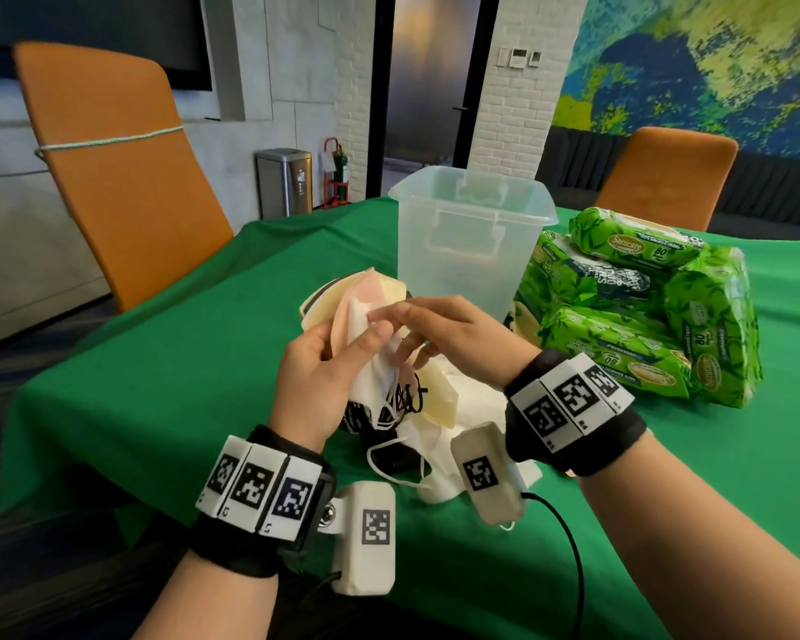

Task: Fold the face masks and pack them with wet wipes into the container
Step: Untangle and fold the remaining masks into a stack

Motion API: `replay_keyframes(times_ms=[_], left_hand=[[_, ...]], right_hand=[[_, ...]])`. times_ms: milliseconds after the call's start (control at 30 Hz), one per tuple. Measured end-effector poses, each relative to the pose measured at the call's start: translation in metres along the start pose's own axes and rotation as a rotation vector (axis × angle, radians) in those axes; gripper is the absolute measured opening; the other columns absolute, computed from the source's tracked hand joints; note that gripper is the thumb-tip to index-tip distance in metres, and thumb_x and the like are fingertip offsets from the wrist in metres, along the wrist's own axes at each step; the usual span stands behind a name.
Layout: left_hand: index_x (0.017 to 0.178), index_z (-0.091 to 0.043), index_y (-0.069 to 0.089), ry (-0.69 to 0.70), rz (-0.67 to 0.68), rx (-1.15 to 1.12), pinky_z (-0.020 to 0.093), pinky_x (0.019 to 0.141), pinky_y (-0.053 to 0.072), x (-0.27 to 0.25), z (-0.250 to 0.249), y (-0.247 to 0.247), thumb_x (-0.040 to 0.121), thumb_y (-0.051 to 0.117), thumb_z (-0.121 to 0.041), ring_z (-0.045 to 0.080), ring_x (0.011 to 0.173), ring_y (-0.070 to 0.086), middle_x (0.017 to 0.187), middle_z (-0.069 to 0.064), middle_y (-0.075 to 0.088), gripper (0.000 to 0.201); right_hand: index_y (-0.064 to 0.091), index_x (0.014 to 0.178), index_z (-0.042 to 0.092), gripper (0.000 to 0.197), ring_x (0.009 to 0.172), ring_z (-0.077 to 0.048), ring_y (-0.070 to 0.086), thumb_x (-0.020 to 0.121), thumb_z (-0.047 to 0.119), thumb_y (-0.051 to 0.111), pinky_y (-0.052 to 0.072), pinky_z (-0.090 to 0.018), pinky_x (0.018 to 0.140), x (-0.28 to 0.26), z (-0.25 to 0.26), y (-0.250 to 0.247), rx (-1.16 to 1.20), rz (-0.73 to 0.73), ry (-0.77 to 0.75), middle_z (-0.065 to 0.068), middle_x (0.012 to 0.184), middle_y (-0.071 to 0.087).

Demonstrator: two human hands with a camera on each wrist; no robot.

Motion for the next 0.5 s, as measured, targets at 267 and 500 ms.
replay_keyframes(times_ms=[267, 500], left_hand=[[0.079, -0.02, 0.075, -0.065, -0.026, -0.08, 0.06, 0.087, 0.049, 0.003, 0.003, -0.001, 0.083, 0.063, -0.033, 0.04, 0.092, 0.065, 0.094, 0.021, 0.07, 0.018], [0.083, -0.013, 0.075, -0.047, -0.003, -0.127, 0.057, 0.09, 0.046, 0.002, 0.003, -0.004, 0.085, 0.061, -0.037, 0.031, 0.09, 0.062, 0.099, 0.027, 0.068, 0.028]], right_hand=[[0.055, 0.101, 0.026, 0.044, 0.06, -0.01, 0.047, 0.066, 0.022, 0.082, 0.043, -0.023, 0.06, 0.002, 0.005, -0.002, -0.24, -0.197, -0.087, 0.002, 0.078, 0.047], [0.048, 0.061, 0.031, 0.038, 0.069, -0.014, 0.041, 0.06, 0.021, 0.085, 0.033, -0.021, 0.061, 0.001, 0.007, -0.011, -0.242, -0.365, -0.109, -0.004, 0.079, 0.049]])
Point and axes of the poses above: each hand's wrist, its own x-axis towards the middle knuckle, its own y-axis out of the palm, z = x × y, the point moved 5 cm from there along x, towards the middle knuckle
